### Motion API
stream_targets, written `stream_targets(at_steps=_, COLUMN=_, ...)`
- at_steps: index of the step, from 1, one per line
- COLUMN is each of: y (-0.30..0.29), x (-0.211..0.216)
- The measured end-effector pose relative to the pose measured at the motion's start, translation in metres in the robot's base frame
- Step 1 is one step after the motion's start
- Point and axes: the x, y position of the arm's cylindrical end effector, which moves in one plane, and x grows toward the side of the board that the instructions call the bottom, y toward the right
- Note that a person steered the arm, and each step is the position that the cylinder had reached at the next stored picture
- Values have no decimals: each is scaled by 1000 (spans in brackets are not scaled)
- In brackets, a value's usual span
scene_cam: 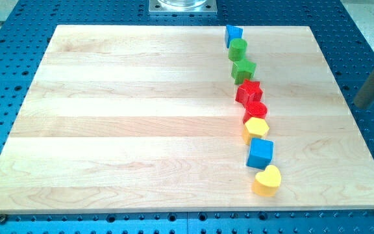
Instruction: Move the blue triangle to the bottom left of the green circle
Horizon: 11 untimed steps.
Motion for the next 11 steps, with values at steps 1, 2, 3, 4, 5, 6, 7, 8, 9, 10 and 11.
stream_targets(at_steps=1, y=-25, x=-59)
stream_targets(at_steps=2, y=-2, x=-93)
stream_targets(at_steps=3, y=-27, x=-138)
stream_targets(at_steps=4, y=-71, x=-229)
stream_targets(at_steps=5, y=-75, x=-233)
stream_targets(at_steps=6, y=-84, x=-225)
stream_targets(at_steps=7, y=-124, x=-233)
stream_targets(at_steps=8, y=-163, x=-226)
stream_targets(at_steps=9, y=-179, x=-221)
stream_targets(at_steps=10, y=-192, x=-213)
stream_targets(at_steps=11, y=-228, x=-196)
